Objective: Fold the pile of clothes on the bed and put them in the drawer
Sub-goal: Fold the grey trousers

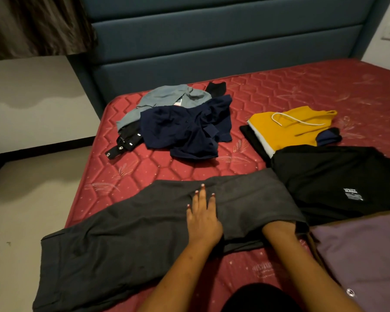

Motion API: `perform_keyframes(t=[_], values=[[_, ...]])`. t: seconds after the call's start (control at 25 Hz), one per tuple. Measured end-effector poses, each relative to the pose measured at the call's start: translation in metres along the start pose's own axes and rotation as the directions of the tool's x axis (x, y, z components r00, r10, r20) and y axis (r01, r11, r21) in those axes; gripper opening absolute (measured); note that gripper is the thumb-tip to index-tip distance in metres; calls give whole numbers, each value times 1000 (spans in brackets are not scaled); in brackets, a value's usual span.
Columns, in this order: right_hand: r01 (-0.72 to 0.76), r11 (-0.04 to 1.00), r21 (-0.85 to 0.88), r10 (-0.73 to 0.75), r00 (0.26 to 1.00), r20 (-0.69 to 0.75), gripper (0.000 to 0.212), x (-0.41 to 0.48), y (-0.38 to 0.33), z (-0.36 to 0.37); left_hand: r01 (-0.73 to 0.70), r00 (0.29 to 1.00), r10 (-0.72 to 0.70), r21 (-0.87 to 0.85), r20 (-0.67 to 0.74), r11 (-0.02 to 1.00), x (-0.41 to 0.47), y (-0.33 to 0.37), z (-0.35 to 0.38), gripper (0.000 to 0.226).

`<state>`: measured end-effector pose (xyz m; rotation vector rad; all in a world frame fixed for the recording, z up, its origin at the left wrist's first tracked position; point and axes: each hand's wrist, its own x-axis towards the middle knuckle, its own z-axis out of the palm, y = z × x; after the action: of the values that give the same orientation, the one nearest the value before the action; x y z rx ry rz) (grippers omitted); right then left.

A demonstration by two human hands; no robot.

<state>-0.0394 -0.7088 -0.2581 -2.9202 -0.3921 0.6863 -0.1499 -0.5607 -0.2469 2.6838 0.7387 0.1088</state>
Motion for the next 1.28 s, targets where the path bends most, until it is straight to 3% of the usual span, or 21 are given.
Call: perform_keyframes(t=[0.08, 0.16, 0.24, 0.28, 0.32, 0.4, 0.44, 0.52, 0.64, 0.76, 0.92, 1.0, 1.08, 1.16, 1.28], values=[[10, 990, -140, 2, 996, 87, 46, -42, -21, -16, -139, 990, 140, 27, -28, 990, 2, 6, 11, 64], [99, 985, -138, -86, 991, 100, 40, -71, -55, -47, -164, 985, 161, 54, 57, 985, 9, 4, 18, 64], [335, 941, -40, -337, 937, -88, 39, -63, -82, -48, -150, 973, 130, 93, 193, 984, 12, -3, 24, 67], [466, 885, -17, -460, 866, -195, 43, -56, -90, -45, -137, 965, 110, 98, 239, 986, 12, -8, 26, 71], [563, 826, -6, -552, 807, -210, 49, -47, -93, -37, -114, 961, 87, 93, 263, 989, 12, -13, 28, 76], [596, 798, -87, -601, 798, -49, 59, -18, -77, -3, -56, 961, 30, 88, 275, 995, 11, -20, 31, 89], [567, 811, -144, -575, 818, -21, 69, -6, -61, 11, -36, 963, 10, 94, 269, 995, 9, -21, 31, 101], [472, 859, -198, -498, 860, -110, 84, 18, -29, 20, -25, 966, -1, 98, 257, 995, 8, -22, 30, 125], [311, 929, -199, -357, 896, -264, 92, 38, 7, 7, -3, 964, -27, 111, 263, 994, 6, -22, 26, 133], [214, 957, -196, -264, 922, -283, 102, 47, 23, 0, 19, 949, -54, 114, 309, 993, 4, -24, 21, 138], [62, 991, -122, -96, 948, -304, 67, 38, 22, -8, 39, 937, -79, 123, 339, 992, -5, -30, 14, 133], [-44, 997, -68, 21, 951, -308, 61, 32, 22, -22, 47, 939, -87, 126, 333, 991, -8, -35, 13, 129], [-95, 990, 105, 118, 964, -237, 58, 28, 26, -43, 49, 936, -96, 145, 340, 988, -14, -35, 11, 124], [-75, 967, 242, 109, 985, -134, 52, 28, 28, -63, 57, 923, -104, 137, 369, 989, -21, -32, 6, 115], [0, 978, 207, 12, 998, -56, 46, 22, 11, -96, 123, 909, -117, 11, 400, 992, -32, -30, -8, 91]])
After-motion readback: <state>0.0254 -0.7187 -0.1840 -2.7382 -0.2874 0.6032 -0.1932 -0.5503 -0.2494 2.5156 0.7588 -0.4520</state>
